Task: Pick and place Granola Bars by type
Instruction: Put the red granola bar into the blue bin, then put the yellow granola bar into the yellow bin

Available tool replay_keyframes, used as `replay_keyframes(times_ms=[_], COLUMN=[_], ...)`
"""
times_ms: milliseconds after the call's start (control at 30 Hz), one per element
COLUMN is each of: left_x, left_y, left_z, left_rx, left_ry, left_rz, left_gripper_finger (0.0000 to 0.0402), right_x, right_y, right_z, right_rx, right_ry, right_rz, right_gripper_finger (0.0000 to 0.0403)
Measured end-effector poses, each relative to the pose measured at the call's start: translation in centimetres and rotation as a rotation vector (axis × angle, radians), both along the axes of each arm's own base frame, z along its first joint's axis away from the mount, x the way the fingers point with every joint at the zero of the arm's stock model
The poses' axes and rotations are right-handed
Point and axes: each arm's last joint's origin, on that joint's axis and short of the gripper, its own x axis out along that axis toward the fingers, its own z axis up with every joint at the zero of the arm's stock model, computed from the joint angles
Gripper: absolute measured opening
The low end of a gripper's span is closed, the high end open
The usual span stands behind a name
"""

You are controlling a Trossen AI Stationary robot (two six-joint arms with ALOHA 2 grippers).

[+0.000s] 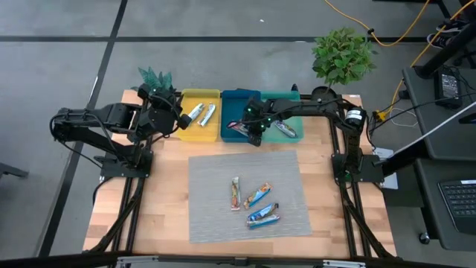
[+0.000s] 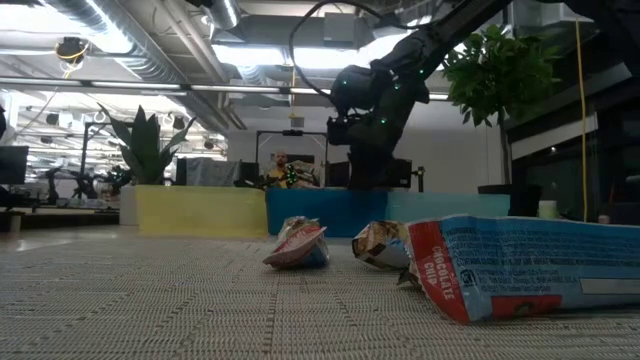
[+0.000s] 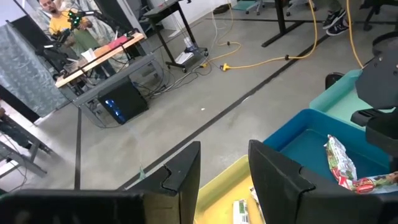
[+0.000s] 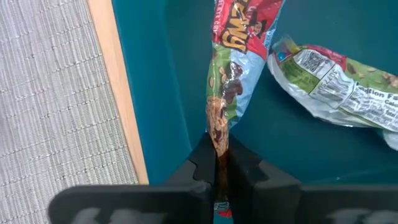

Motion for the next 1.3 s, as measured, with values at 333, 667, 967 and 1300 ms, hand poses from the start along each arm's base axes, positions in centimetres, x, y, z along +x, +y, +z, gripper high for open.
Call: replay_keyframes(times_ms=[333, 667, 967, 1300], left_x=[0.0, 0.0, 0.0, 0.0], left_y=[0.0, 0.0, 0.0, 0.0], left_z=[0.0, 0.0, 0.0, 0.0], left_rx=[0.0, 0.0, -0.001, -0.009], left_ry=[0.0, -0.002, -0.003, -0.002], left_rz=[0.0, 0.001, 0.001, -0.007], left_gripper_finger=[0.0127, 0.0127, 0.0127, 0.0127], right_x=[0.1, 0.1, 1.0, 1.1], right_y=[0.0, 0.0, -0.3, -2.0], right_z=[0.0, 0.1, 1.9, 4.5], right_rx=[0.003, -0.008, -0.016, -0.195], right_ry=[-0.009, -0.009, -0.064, -0.005], right_rz=[-0.013, 0.012, 0.046, -0.013], right_gripper_finger=[0.0032, 0.0041, 0.0122, 0.0166])
